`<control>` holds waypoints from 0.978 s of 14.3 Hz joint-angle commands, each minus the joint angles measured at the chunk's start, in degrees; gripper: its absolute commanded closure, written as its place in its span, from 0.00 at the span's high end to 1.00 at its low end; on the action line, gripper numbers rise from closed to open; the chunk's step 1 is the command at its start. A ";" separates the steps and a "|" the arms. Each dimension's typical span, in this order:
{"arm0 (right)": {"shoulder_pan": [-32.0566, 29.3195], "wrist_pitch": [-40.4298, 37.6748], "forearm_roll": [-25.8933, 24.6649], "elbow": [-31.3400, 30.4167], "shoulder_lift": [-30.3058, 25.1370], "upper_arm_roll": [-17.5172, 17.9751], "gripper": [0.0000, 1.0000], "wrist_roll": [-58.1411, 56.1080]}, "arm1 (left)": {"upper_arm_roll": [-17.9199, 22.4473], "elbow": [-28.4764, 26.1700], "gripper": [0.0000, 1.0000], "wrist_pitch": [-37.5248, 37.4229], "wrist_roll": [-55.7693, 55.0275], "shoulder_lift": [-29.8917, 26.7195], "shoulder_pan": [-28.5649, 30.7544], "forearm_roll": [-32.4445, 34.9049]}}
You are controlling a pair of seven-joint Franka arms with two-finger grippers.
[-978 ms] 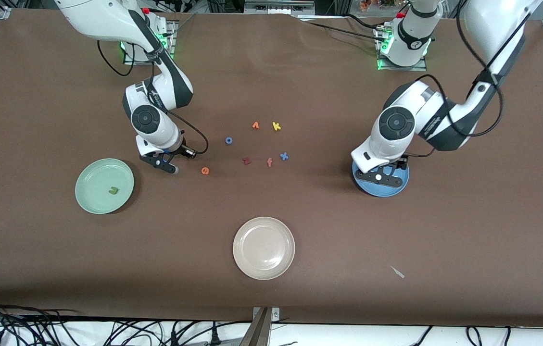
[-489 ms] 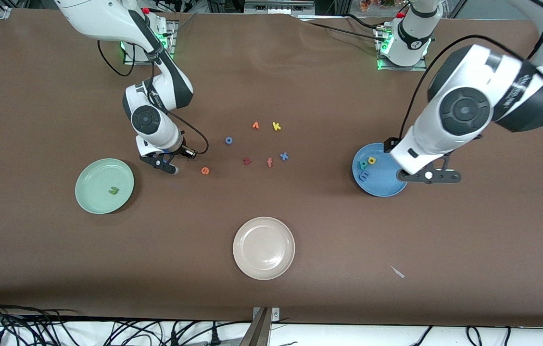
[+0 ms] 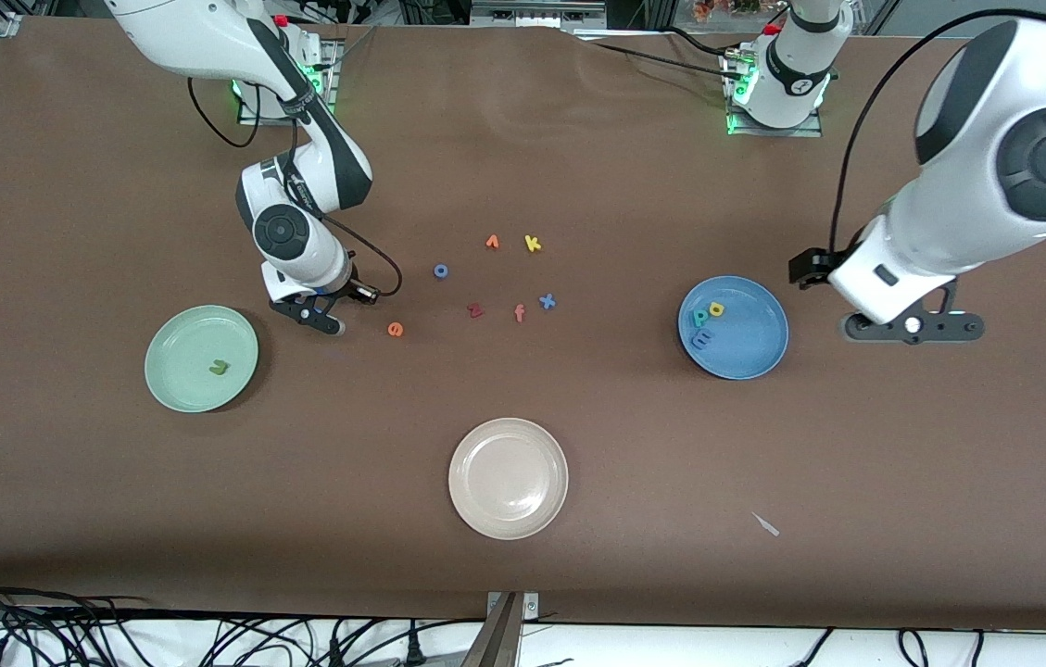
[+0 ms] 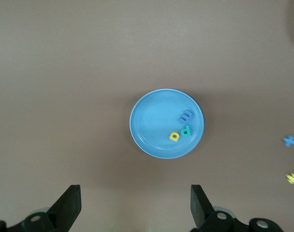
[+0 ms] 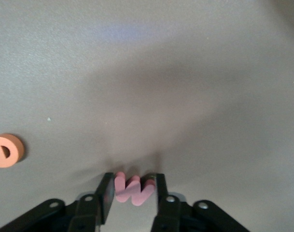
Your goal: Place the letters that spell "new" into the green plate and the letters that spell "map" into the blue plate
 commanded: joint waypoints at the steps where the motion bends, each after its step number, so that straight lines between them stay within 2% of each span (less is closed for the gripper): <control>1: 0.16 -1.40 -0.48 0.38 -0.53 -0.32 0.46 -0.58 | 14.44 -1.45 1.00 -0.40 7.07 -5.29 -6.49 -8.04; 3: 0.16 -1.40 -0.48 0.38 -0.53 -0.32 0.49 -0.49 | 18.69 -4.60 1.00 0.30 7.79 -8.18 -9.13 -7.71; 5: 0.16 -1.49 -0.48 0.38 -0.53 -0.32 0.51 -0.31 | 23.26 -12.13 1.00 9.13 7.44 -14.40 -12.82 -8.23; 7: 0.16 -1.40 -0.48 0.29 -0.53 -0.32 0.52 -0.31 | 23.45 -18.04 1.00 16.80 7.79 -18.56 -13.37 -8.32; 9: 0.16 -1.31 -0.48 0.29 -0.36 -0.32 0.52 -0.31 | 23.36 -18.24 1.00 16.48 8.05 -18.75 -13.46 -8.32; 12: 0.08 -0.61 -0.48 0.12 -0.09 -0.32 0.52 -0.40 | 23.19 -18.24 1.00 15.25 14.55 -18.39 -12.49 -10.87; 14: 0.08 0.36 -0.48 -0.15 0.09 -0.32 0.52 -0.40 | 23.10 -17.98 1.00 14.20 13.86 -18.31 -12.49 -10.61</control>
